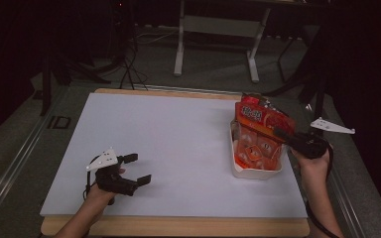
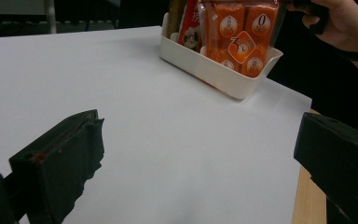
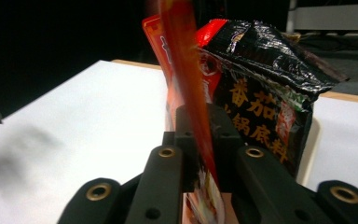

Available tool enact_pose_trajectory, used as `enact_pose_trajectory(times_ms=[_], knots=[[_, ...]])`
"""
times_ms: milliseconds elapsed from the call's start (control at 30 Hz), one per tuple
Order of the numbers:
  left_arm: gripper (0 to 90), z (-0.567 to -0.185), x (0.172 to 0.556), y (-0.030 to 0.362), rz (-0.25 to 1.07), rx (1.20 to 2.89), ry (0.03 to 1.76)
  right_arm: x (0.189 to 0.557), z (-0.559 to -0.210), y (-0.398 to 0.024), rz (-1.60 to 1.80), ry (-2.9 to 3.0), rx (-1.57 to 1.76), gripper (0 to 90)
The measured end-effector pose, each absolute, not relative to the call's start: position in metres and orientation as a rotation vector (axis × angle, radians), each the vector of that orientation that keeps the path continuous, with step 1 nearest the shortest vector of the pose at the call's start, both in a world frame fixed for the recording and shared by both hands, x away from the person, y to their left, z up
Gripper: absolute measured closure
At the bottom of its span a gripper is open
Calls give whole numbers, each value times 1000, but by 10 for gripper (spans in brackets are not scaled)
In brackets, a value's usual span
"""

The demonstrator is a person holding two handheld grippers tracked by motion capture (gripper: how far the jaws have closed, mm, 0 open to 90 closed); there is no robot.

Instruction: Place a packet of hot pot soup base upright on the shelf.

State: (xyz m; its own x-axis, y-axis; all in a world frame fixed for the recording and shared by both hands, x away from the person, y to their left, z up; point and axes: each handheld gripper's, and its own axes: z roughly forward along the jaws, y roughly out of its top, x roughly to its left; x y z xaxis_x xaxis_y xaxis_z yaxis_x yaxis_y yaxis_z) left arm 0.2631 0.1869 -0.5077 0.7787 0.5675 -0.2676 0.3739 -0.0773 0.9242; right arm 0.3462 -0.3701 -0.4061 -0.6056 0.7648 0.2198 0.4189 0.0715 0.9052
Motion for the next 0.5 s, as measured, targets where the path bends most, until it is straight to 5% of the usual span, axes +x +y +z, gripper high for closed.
enact_pose_trajectory(times_ms=[500], knots=[[10,-508,263,186,186,1694,751,334,-363,-352,1548,1955,1107,288]])
